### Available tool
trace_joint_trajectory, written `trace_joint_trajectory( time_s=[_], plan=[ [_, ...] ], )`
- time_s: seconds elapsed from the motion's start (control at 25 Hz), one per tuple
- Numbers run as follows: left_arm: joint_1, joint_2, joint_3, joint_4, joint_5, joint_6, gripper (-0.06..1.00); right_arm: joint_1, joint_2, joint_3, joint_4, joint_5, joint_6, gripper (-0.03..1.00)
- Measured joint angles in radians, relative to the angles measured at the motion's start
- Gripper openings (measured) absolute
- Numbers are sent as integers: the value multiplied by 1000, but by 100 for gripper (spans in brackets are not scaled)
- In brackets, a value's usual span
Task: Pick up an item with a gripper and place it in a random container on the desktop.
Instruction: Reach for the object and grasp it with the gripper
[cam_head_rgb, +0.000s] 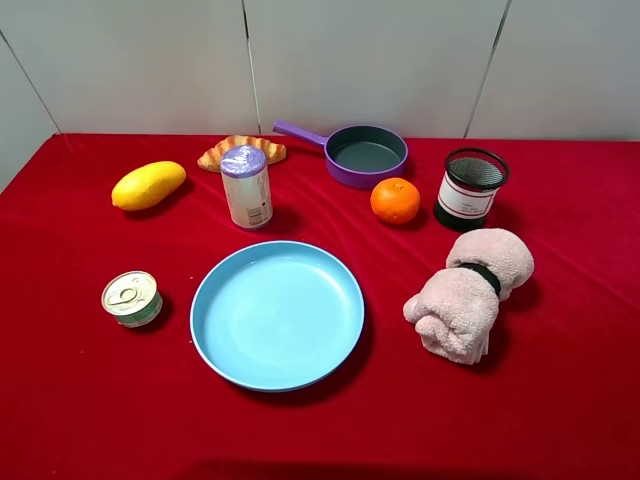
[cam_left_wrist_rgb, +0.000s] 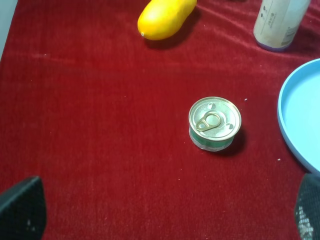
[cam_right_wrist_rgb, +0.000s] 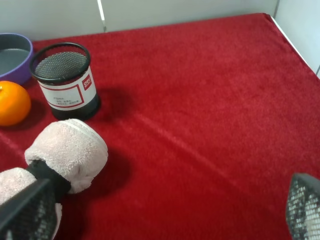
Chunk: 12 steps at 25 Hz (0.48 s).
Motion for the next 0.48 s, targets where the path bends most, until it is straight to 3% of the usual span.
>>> trace_joint_trajectory(
  time_s=[0.48],
  plan=[
    [0,0,0,0,0,0,100,0,0,0,0,0,0,69]
  ],
)
